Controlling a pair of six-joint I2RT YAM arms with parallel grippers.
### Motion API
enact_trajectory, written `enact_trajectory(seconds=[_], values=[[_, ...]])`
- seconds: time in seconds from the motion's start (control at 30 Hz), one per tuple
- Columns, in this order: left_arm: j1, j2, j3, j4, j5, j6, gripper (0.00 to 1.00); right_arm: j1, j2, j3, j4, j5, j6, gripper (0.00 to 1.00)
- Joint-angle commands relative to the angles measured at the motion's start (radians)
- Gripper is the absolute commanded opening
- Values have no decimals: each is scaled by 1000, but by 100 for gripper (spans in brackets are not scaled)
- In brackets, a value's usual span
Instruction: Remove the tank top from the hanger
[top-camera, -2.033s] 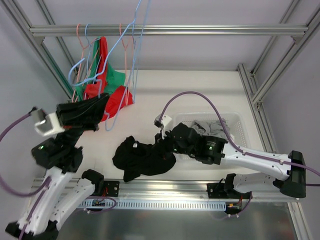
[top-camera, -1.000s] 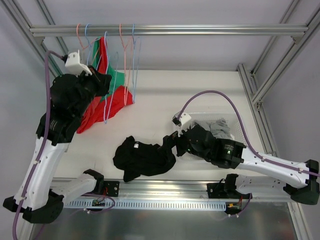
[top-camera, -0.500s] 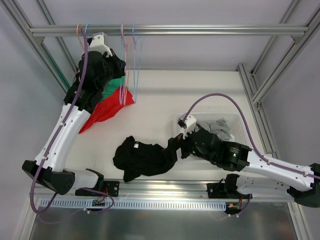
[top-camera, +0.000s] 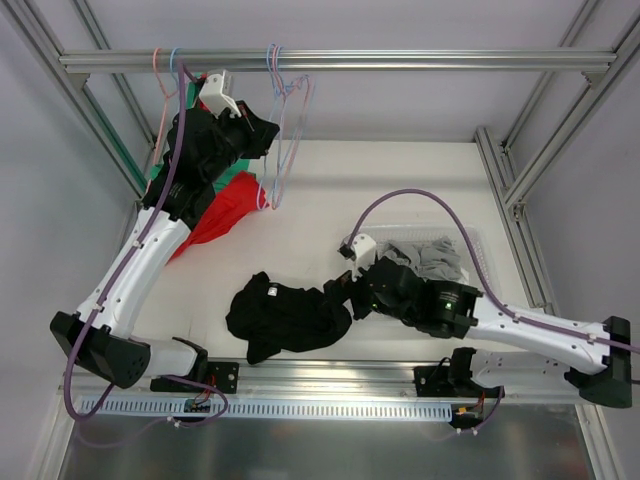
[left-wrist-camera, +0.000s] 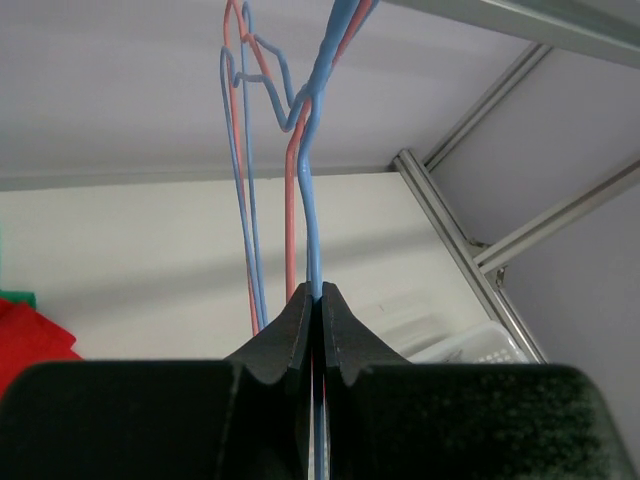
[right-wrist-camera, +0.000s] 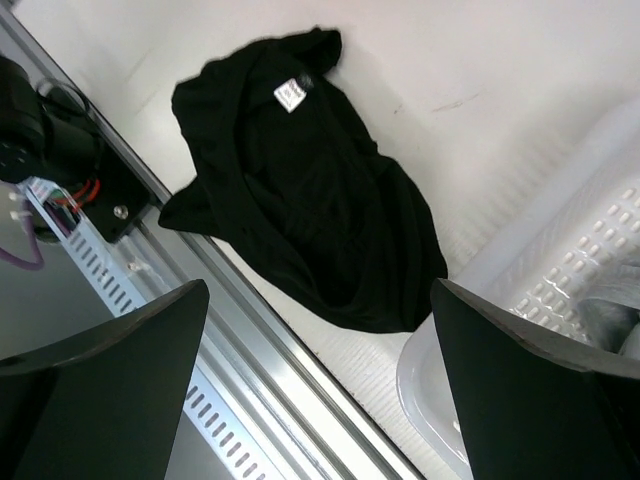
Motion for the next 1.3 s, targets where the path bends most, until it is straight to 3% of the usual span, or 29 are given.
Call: enact_trajectory(seconds=[0.0, 0.07, 0.17, 0.23, 0.27, 0.37, 0.4, 0.7, 0.87, 0.93, 0.97, 1.0, 1.07, 1.1, 1.13, 1.27], values=[[-16, -15, 8, 84, 37, -18, 0, -1, 99, 75, 36, -58, -33, 99], [-16, -29, -24, 83, -8, -15, 0, 0, 159, 103, 44, -101, -46, 99], [-16, -70, -79, 83, -97, -4, 20, 3, 289, 176, 44, -144, -85, 100], [-15, -102, -96, 78, -138, 24, 25, 8, 390, 235, 44, -152, -115, 100], [-15, -113, -110, 69, -152, 33, 40, 8, 421, 253, 44, -150, -123, 99], [-15, -182, -137, 20, -234, 68, 64, 9, 548, 325, 42, -166, -138, 100], [-15, -207, -149, 5, -258, 88, 98, 11, 579, 344, 44, -166, -142, 99], [-15, -650, -355, -222, -535, 107, 99, 22, 877, 444, 87, -118, -189, 99], [-15, -930, -491, -337, -494, 109, 99, 34, 954, 383, 156, 9, -136, 99], [-13, -1032, -550, -370, -439, 117, 99, 36, 955, 338, 225, -17, -123, 92], [-15, -1062, -571, -394, -425, 123, 99, 36, 955, 307, 249, -38, -116, 68], [-15, -1120, -591, -402, -411, 129, 99, 40, 952, 295, 283, -51, -112, 52], [-15, -1178, -662, -408, -394, 134, 99, 54, 925, 273, 311, -35, -120, 32], [-15, -1229, -685, -410, -388, 136, 99, 71, 903, 258, 320, -25, -137, 14], [-15, -1253, -718, -408, -378, 136, 99, 77, 847, 252, 320, 1, -143, 4], [-15, -1311, -733, -410, -347, 145, 99, 94, 627, 215, 300, 61, -160, 0]])
